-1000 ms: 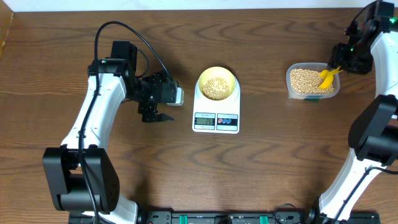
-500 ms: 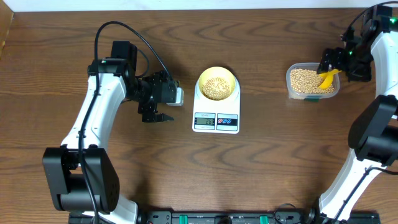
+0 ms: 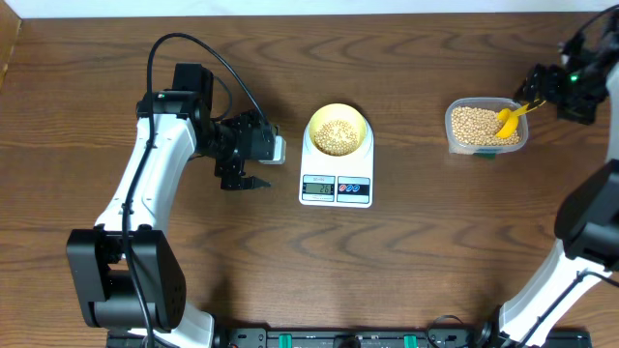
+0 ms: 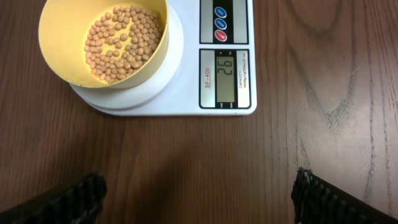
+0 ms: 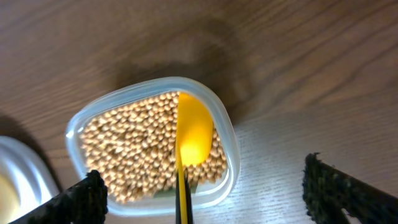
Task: Scoop item into bowl and weigh 50g on scale
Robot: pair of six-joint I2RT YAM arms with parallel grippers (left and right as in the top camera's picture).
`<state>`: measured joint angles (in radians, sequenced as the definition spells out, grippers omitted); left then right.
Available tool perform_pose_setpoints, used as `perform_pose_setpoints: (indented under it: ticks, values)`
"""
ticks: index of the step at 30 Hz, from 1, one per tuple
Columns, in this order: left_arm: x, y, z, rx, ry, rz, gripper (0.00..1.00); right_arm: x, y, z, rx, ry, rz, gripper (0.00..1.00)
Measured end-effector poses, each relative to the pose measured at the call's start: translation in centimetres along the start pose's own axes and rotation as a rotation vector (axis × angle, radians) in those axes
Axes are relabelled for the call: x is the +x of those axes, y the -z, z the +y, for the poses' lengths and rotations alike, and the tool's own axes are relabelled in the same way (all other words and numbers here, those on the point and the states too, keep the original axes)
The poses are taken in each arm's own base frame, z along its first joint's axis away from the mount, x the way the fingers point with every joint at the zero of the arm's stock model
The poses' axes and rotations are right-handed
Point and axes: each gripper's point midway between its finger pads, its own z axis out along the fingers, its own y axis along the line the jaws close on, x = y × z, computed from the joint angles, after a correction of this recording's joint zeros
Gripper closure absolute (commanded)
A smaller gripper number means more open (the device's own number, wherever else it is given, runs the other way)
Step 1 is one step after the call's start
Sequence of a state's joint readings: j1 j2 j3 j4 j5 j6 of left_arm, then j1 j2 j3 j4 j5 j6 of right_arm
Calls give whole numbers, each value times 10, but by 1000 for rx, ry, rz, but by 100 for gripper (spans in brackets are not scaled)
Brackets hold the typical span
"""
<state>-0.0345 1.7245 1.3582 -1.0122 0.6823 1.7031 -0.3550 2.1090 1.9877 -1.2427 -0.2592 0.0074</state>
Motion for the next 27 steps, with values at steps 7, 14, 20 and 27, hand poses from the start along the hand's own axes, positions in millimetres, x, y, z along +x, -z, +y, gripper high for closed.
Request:
perform_pose_setpoints:
  ticks: [7,14,20,27]
  values:
    - [0,0,0,1,0,0,3,7,10,2,-61,-2,9,37]
    - [0,0,0,0,0,0,3,13,-17,1,-97,12,17,52]
    - [0,0,0,0,0,0,2,15,-34,5,-131,20,8,60]
    - [0,0,0,0,1,0,2,8,-37,19,-149,61,-18,78]
